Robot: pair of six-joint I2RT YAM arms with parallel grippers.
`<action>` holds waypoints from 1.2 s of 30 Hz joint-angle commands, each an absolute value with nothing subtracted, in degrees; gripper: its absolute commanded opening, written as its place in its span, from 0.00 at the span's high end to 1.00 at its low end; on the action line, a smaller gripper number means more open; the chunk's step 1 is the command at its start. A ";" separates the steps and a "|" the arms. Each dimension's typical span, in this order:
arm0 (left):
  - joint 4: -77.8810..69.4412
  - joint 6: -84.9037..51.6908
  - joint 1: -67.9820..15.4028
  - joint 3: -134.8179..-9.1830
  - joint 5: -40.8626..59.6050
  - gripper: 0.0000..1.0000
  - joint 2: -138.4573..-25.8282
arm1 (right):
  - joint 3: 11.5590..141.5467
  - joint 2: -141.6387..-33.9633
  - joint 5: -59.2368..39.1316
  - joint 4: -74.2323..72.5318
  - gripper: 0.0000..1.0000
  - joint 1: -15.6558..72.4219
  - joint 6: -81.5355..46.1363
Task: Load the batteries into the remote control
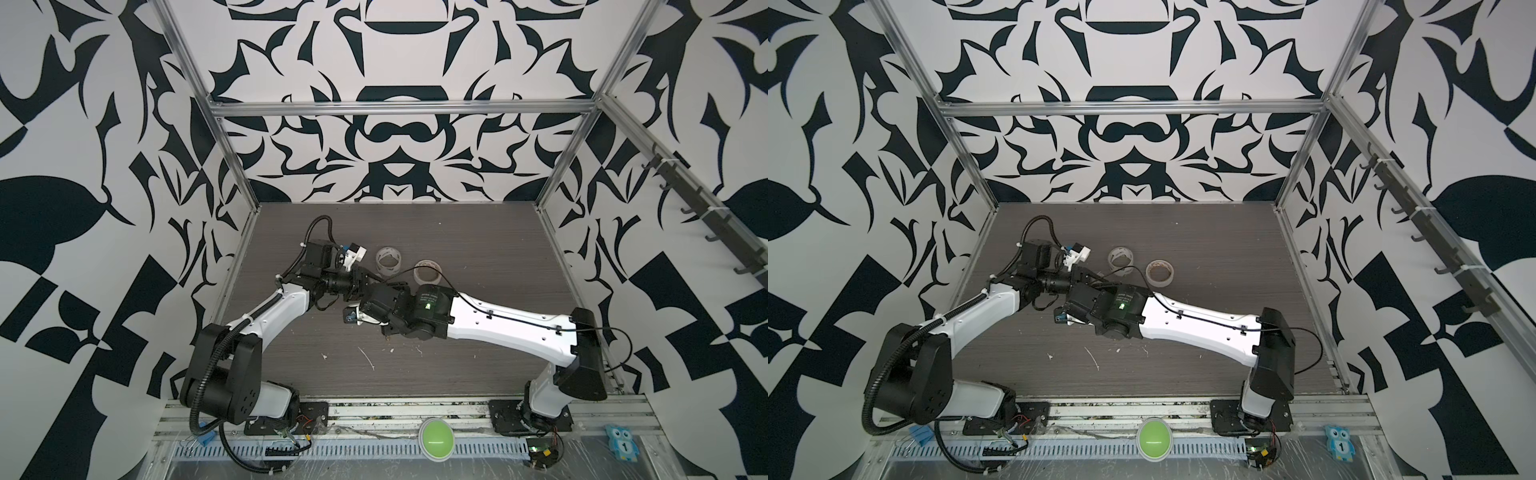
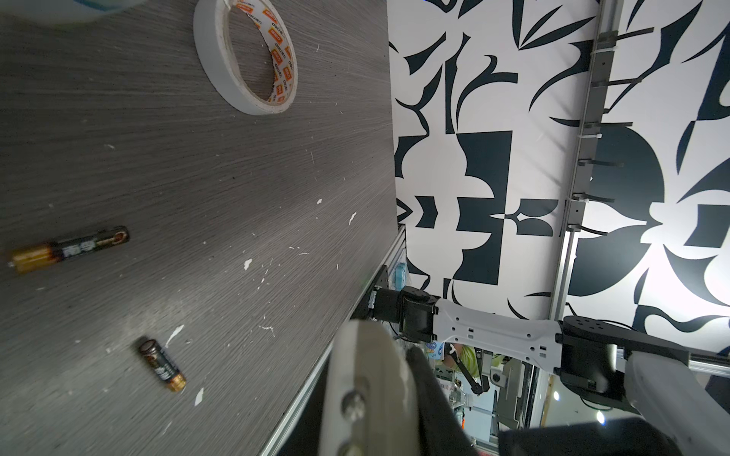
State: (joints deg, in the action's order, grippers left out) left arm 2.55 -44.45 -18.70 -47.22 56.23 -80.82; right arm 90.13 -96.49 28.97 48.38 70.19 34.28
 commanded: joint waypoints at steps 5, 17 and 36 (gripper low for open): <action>2.48 -43.90 -18.52 -47.39 57.22 1.00 -79.81 | 88.82 -96.29 27.57 48.35 0.29 69.87 33.75; 2.72 -43.38 -18.54 -47.38 57.42 1.00 -79.81 | 87.69 -95.14 24.81 48.59 0.28 69.84 34.02; 2.81 -43.13 -18.54 -47.37 57.57 1.00 -79.65 | 87.01 -93.97 22.09 48.22 0.28 69.84 34.11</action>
State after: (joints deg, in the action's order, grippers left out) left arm 3.05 -43.11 -18.65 -47.22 55.53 -80.79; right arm 87.13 -95.46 23.53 47.79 69.73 34.46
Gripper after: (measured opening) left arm 0.252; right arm 0.718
